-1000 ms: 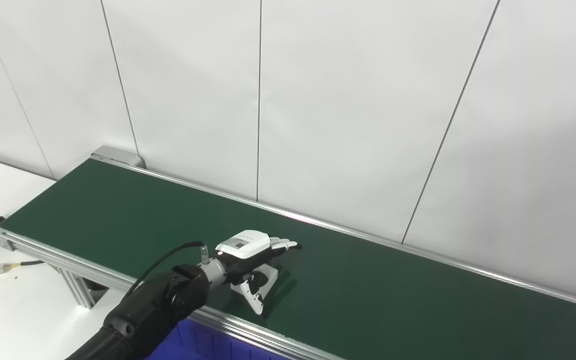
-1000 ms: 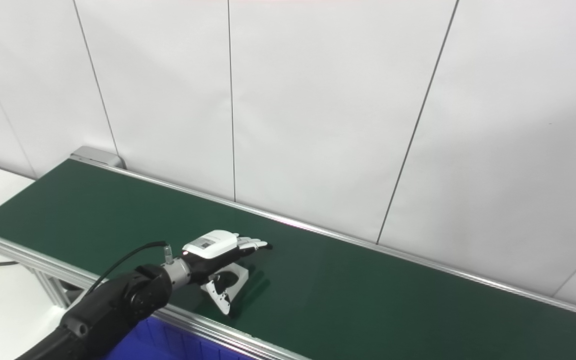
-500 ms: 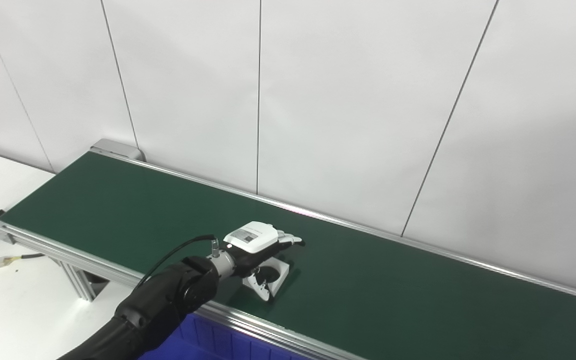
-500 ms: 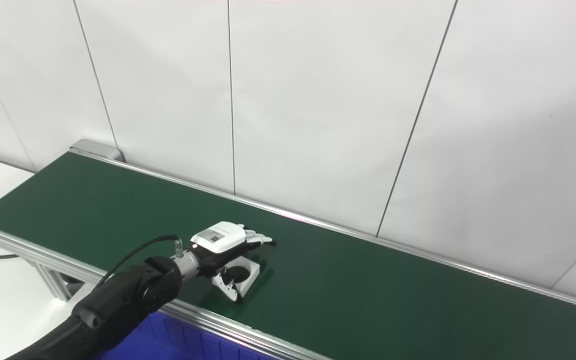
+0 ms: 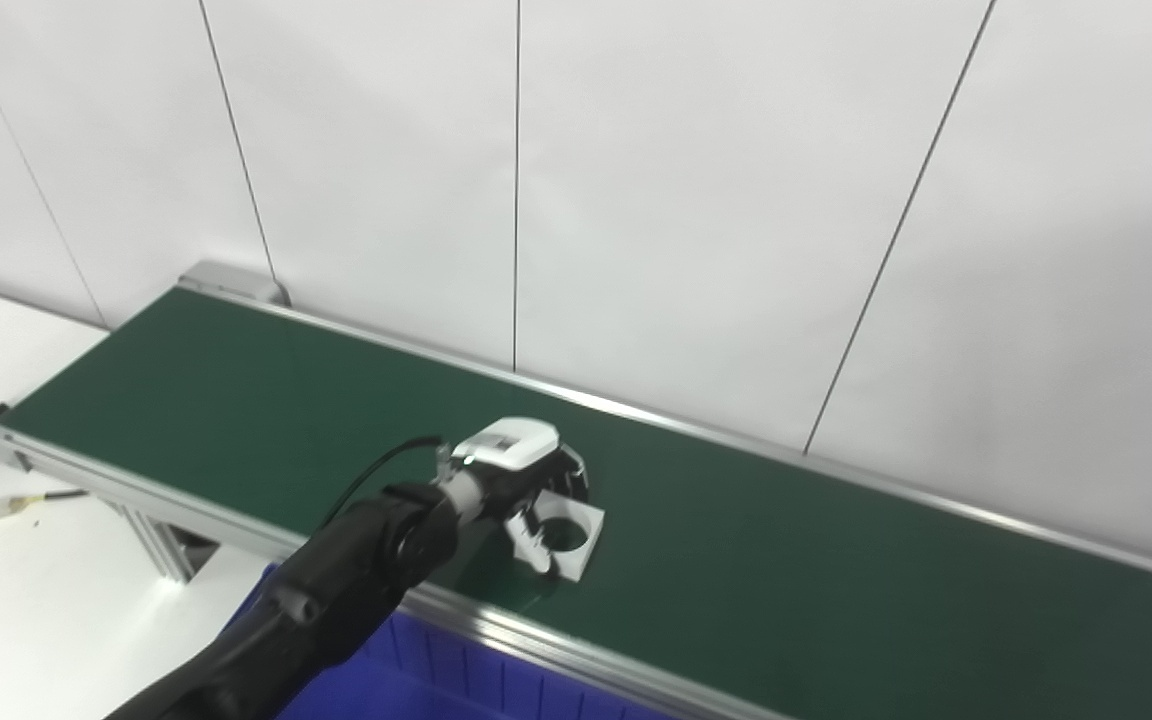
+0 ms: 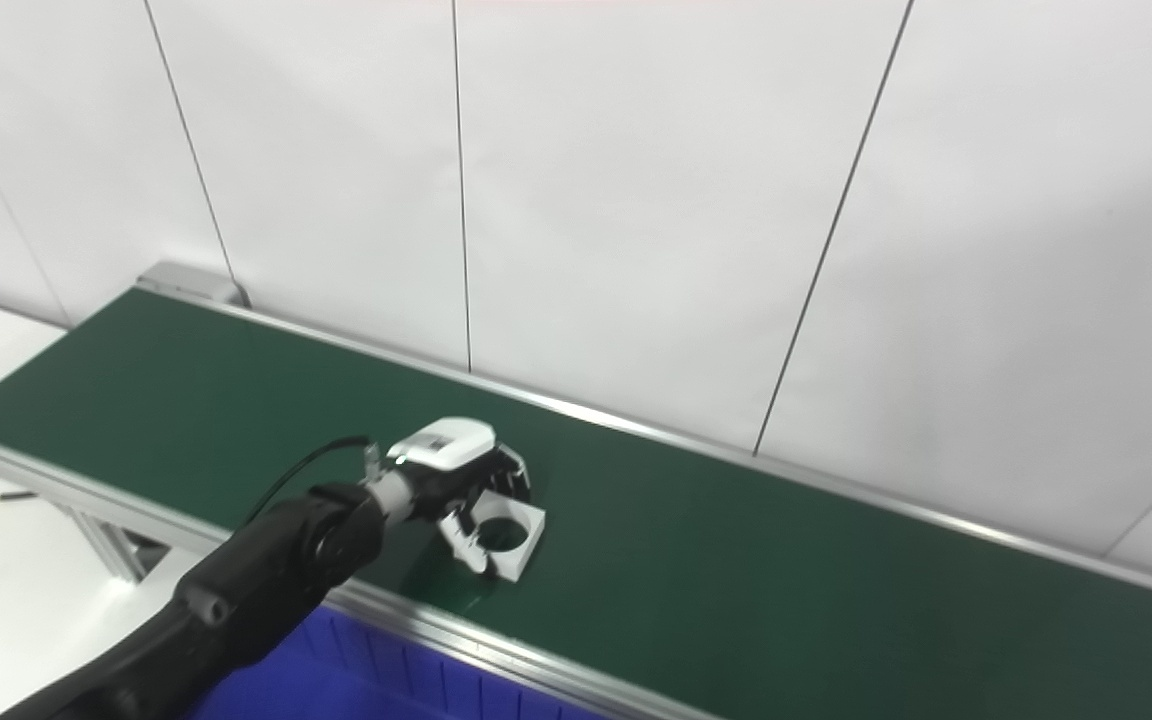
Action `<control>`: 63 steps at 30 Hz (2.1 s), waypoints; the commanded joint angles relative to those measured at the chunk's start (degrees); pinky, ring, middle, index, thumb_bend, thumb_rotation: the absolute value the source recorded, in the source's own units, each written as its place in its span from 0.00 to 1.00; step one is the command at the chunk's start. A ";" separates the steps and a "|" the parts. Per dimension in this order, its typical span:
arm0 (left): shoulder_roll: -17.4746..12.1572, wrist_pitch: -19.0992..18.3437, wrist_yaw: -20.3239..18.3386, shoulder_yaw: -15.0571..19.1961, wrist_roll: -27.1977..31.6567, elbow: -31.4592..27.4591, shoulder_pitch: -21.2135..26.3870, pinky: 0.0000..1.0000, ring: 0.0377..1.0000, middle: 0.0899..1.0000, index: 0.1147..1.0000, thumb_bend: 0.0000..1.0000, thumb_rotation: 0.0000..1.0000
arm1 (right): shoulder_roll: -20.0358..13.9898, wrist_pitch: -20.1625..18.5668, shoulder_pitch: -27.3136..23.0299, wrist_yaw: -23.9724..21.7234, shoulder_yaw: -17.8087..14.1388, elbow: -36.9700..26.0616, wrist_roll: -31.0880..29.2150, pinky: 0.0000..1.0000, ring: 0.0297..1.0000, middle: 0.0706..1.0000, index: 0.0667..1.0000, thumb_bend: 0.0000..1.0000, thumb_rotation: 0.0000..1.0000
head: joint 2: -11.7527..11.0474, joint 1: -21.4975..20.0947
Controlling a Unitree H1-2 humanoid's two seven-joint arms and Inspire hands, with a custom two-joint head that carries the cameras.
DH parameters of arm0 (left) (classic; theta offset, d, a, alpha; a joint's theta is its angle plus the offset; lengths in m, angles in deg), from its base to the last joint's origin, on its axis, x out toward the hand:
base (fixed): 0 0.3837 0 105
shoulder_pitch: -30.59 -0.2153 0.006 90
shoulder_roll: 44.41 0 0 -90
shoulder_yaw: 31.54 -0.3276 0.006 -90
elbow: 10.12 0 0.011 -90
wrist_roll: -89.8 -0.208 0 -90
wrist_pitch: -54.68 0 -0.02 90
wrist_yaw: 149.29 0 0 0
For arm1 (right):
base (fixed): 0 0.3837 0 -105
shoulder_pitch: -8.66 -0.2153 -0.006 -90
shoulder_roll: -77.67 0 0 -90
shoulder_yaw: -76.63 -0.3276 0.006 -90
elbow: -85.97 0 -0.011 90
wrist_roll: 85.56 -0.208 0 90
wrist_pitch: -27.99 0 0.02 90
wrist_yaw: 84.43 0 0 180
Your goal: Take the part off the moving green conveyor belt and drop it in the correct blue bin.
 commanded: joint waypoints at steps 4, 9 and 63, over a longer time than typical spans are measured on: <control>-0.54 -0.68 -2.23 -1.16 1.42 -0.02 0.73 0.42 0.39 0.44 0.46 0.50 0.00 | 0.02 3.08 0.16 0.08 -0.18 -1.94 -0.52 0.93 0.92 0.93 1.00 0.78 0.61 | 0.05 0.03; -0.86 0.00 -1.46 -1.23 2.57 -0.19 0.49 0.41 0.38 0.45 0.46 0.50 0.00 | 0.08 3.09 0.14 0.25 -0.20 -1.95 -0.23 0.93 0.92 0.93 1.00 0.78 0.61 | 0.19 -0.05; 5.42 15.43 3.76 18.22 37.52 -33.16 -28.69 0.37 0.37 0.45 0.47 0.50 0.00 | 4.52 -1.62 0.59 -3.66 -2.07 -7.77 0.42 0.88 0.91 0.92 1.00 0.85 0.54 | 17.49 -25.09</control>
